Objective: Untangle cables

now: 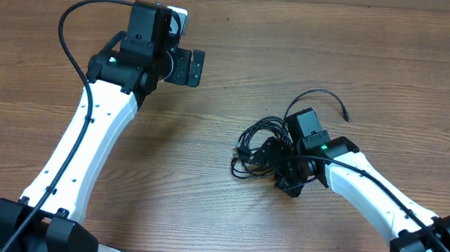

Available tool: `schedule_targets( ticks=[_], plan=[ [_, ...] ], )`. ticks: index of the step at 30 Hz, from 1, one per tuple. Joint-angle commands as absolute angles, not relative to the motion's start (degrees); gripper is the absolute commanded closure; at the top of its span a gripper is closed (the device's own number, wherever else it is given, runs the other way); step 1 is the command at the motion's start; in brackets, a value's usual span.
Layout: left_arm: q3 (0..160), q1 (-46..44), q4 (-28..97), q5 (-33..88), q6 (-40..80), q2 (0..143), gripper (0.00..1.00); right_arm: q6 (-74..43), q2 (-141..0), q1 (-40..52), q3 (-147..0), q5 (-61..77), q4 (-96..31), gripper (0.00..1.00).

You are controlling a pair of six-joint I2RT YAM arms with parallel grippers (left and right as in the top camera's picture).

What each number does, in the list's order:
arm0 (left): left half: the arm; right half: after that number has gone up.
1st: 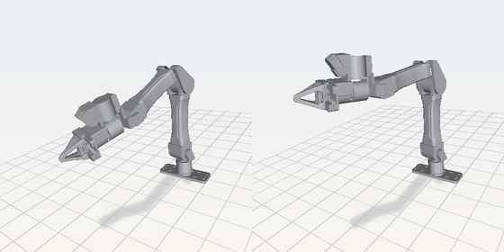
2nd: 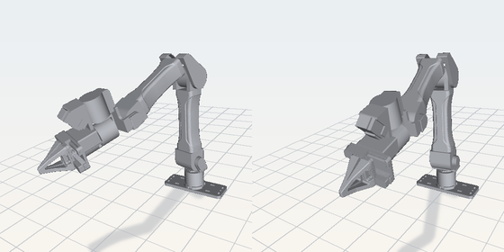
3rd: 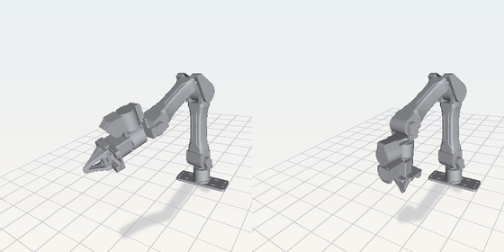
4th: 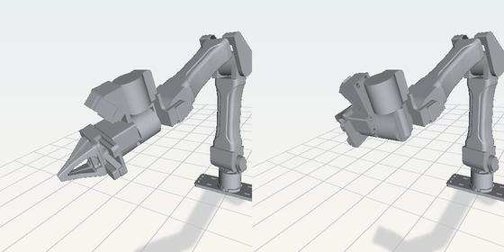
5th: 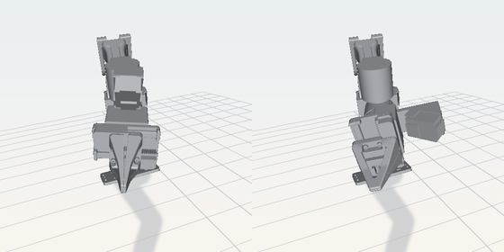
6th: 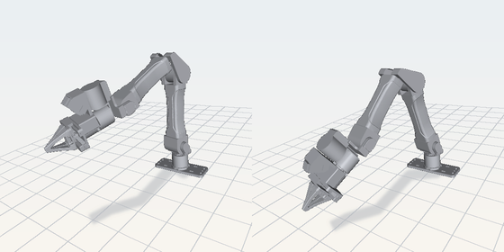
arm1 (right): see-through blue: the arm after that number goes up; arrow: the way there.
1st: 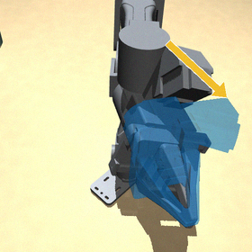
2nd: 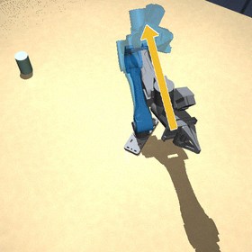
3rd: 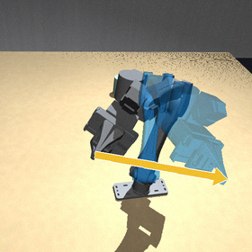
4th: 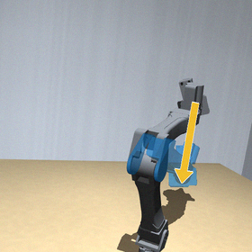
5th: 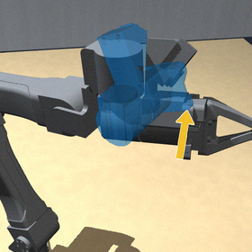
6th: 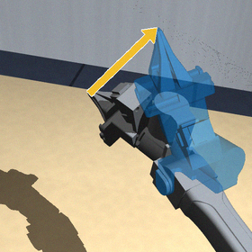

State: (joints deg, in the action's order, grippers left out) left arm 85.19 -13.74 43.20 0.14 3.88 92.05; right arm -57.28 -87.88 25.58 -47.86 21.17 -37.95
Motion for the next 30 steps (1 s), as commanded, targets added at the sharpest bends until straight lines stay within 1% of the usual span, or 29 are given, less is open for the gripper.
schedule_targets(
  ticks=[1, 6, 10, 17, 20, 23, 25, 26, 27, 30],
  plan=[
    [85.38, -13.52, 43.29, -0.38, 3.01, 92.16, 0.00, -60.07, -87.55, 25.36, -48.05, 22.39, -37.85, 0.17],
    [85.38, -13.52, 43.31, -0.38, 3.01, 92.16, 0.00, -61.56, -87.57, 25.36, -48.05, 22.35, -37.80, 0.17],
    [85.38, -13.52, 43.29, -0.38, 2.98, 92.16, 0.00, -64.62, -87.81, 25.36, -48.03, 20.21, -37.76, 0.13],
    [85.38, -13.52, 43.29, -0.43, 2.92, 92.16, 0.00, -67.75, -89.67, 25.36, -48.03, 20.29, -35.59, 0.14],
    [85.38, -13.52, 43.29, -0.43, 2.72, 92.16, 0.00, -68.34, -89.73, 25.39, -48.03, 20.91, -34.28, 0.24],
    [85.38, -13.52, 43.29, -0.43, 2.72, 92.16, 0.00, -68.82, -89.76, 25.39, -48.01, 20.88, -34.33, 0.37],
    [85.38, -13.52, 43.29, -0.43, 2.74, 92.16, 0.00, -68.82, -89.78, 25.39, -48.01, 20.88, -34.35, 0.43],
    [85.38, -13.52, 43.29, -0.43, 2.72, 92.16, 0.00, -68.84, -89.78, 25.39, -48.01, 20.88, -34.35, 0.50],
    [85.38, -13.52, 43.29, -0.43, 2.74, 92.16, 0.00, -68.84, -89.78, 25.39, -48.01, 20.88, -34.35, 0.53],
    [85.38, -13.52, 43.29, -0.43, 2.72, 92.18, 0.00, -68.86, -89.78, 25.43, -47.99, 20.86, -34.59, 0.54]
  ],
)
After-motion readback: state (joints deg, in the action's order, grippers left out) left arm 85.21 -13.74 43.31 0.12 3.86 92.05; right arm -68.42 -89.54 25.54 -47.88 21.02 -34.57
